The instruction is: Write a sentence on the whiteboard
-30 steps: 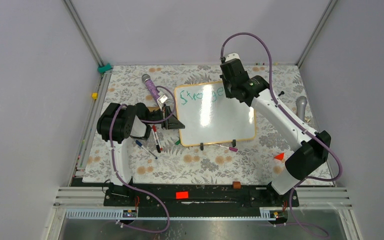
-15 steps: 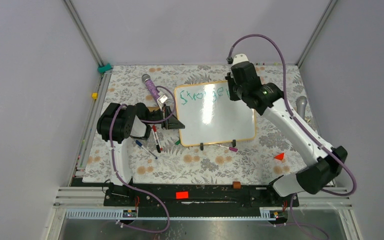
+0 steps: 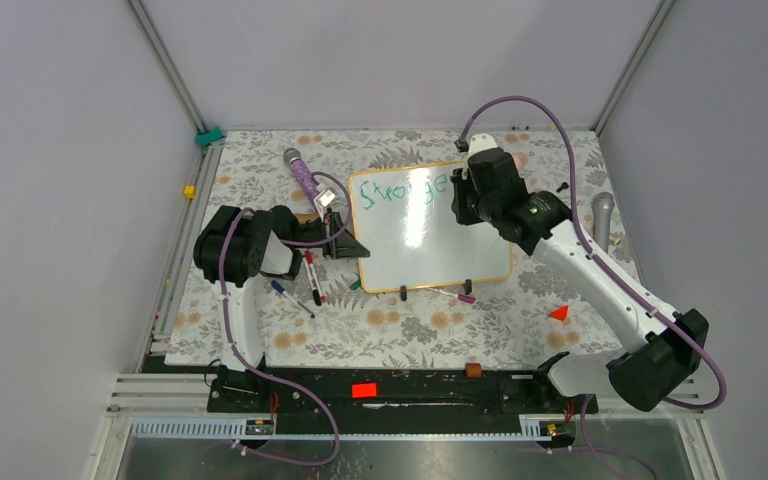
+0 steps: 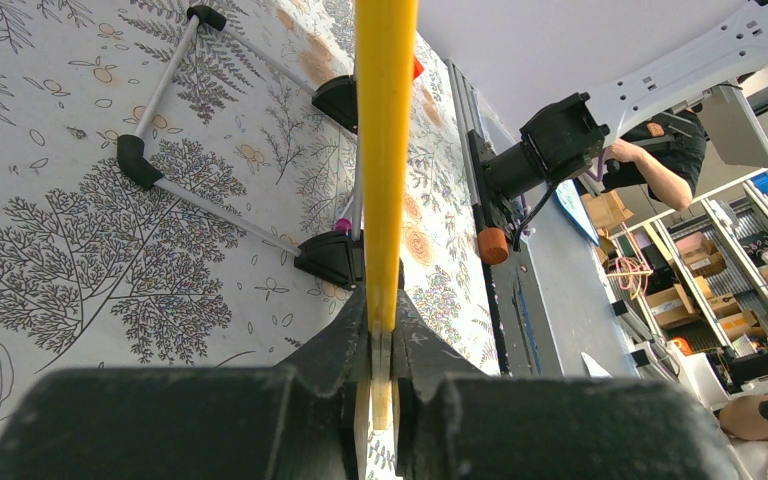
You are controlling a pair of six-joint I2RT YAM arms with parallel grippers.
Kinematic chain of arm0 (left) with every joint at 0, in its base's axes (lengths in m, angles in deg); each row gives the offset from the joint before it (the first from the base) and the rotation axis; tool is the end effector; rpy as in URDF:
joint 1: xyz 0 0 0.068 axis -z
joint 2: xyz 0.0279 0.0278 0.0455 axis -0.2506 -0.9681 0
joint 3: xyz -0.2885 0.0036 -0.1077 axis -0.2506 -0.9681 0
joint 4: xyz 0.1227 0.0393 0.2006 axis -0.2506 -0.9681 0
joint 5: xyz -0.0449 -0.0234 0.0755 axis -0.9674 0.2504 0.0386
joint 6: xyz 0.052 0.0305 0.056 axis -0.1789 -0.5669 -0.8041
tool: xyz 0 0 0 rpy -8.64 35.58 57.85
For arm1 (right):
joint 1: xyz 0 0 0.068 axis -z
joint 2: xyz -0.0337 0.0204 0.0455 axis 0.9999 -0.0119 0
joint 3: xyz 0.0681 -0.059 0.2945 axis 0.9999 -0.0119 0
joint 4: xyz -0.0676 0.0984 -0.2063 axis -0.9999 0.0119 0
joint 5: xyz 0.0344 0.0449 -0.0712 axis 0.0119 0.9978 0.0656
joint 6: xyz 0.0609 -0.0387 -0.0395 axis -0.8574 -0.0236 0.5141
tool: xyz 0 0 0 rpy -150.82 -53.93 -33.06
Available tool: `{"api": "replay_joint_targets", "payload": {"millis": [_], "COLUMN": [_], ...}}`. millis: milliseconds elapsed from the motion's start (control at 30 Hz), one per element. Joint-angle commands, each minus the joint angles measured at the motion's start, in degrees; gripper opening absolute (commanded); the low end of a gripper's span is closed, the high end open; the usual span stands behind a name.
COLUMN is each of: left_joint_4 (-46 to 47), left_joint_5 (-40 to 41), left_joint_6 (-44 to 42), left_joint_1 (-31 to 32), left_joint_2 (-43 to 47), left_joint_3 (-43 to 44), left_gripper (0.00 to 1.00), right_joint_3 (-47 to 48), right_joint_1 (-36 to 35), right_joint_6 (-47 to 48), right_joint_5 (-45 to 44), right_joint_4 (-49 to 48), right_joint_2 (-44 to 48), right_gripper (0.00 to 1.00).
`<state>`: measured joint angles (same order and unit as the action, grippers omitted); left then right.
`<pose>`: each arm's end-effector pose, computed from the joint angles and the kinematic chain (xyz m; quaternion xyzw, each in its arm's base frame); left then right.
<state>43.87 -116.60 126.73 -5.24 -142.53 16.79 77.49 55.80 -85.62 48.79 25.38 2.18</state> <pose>0.3458 -0.1280 0.1727 0.2570 0.6521 -0.6613 0.2672 0.2519 0.1517 0.3882 -0.1294 0.8624 0.1102 0.4769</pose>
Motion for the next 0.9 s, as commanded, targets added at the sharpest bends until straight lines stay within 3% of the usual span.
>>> {"api": "replay_joint_targets", "payload": {"millis": [0,133,200,867], "left_joint_4": [-0.6,-0.5,-0.6,-0.6], "left_joint_5": [-1.2,-1.1,-1.2,-1.0], "left_joint_6": [0.1,0.1,0.3,0.6], "left_joint_1": [-0.2,-0.2,-0.2,-0.2], "left_joint_2": [0.6,0.6,0.6,-0.1], "left_joint_3": [-0.6,-0.6,-0.6,-0.4], "left_gripper": [0.0,0.0,0.0,0.0], "right_joint_3": [-1.5,0.1,1.3,12.9], "right_joint_1": [-3.9,-14.2,-17.0,-25.6], "right_joint_6": [-1.6,0.6,0.4,-2.3], "right_joint_5": [-2.8,-17.9,-20.6,-23.1], "right_joint_4": [-4.1,-2.8,-2.2,0.9], "right_joint_2": [3.0,0.2,-1.7,-16.2], "right_gripper": [0.0,0.0,0.0,0.0]}}
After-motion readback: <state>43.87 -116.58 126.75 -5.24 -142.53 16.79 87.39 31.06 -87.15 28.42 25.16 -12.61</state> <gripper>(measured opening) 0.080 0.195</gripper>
